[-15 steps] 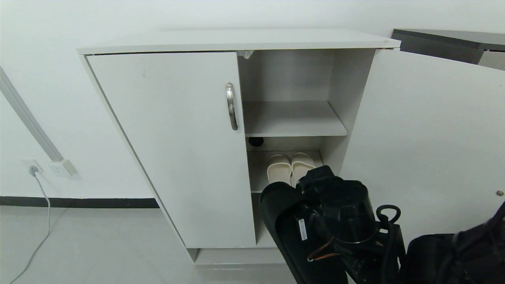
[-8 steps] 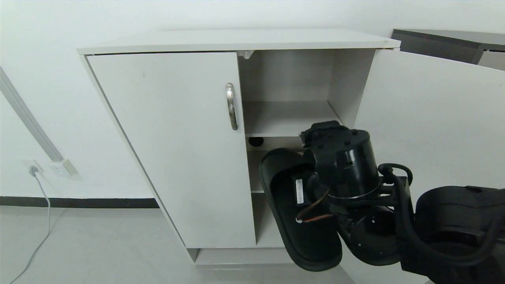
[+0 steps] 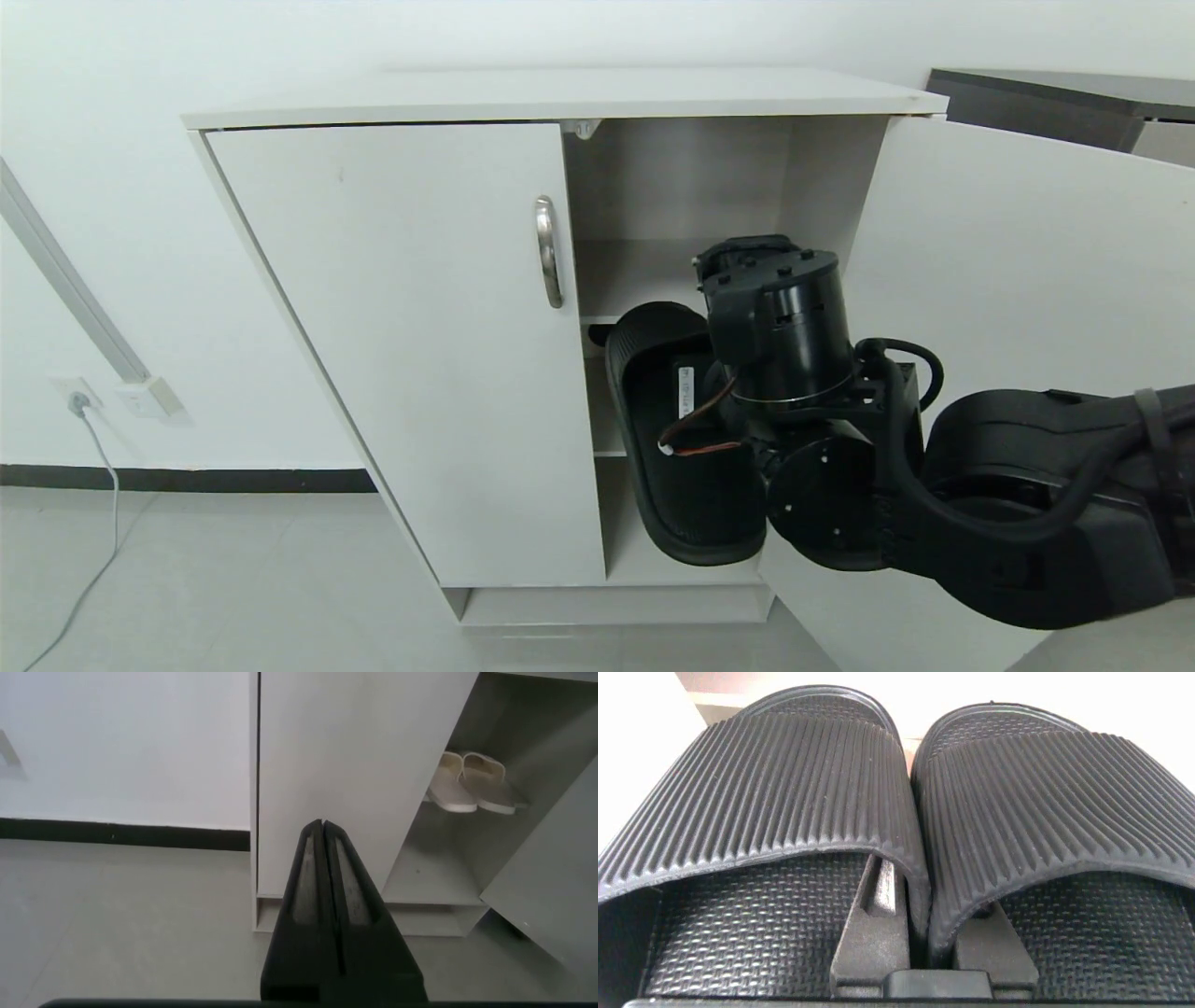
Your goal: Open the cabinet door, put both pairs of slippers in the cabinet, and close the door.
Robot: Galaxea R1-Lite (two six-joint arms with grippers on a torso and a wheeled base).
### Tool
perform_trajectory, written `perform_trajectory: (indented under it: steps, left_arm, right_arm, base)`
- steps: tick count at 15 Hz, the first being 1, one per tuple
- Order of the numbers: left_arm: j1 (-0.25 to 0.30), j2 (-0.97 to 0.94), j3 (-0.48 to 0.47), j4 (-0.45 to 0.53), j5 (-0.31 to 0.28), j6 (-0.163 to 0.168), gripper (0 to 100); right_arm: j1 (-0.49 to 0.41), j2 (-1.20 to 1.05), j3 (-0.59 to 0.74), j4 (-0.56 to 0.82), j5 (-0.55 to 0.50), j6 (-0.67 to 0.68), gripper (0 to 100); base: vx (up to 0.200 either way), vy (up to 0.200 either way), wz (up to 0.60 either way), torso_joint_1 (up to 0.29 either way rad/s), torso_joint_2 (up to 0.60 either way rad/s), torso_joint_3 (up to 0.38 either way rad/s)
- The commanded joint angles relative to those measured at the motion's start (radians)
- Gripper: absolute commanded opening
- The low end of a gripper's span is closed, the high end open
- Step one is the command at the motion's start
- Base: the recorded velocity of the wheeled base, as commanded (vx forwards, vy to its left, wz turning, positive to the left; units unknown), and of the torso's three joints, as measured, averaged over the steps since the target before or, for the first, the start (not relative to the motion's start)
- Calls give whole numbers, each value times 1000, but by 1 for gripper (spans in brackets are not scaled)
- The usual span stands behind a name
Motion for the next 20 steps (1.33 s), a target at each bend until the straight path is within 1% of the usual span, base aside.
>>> perform_trajectory:
  steps: [1,5,16,20]
  left_arm:
    - [-1,1,0,0,0,0,0]
    - [-1,1,0,0,-1,1,0]
    - [-1,1,0,0,0,0,0]
    - [-1,1,0,0,0,0,0]
  right_arm:
    - [-1,7,1,-1,1,0,0]
    - [-6,7,6,-1,1,0,0]
    - [-16,15,12,-3,1,0,0]
    - [-39,29,4,-5,15,-2,0]
  base:
    - [0,0,0,0,0,0]
    - [0,0,0,0,0,0]
    - [200,0,0,2,2,3]
    - [0,0,0,0,0,0]
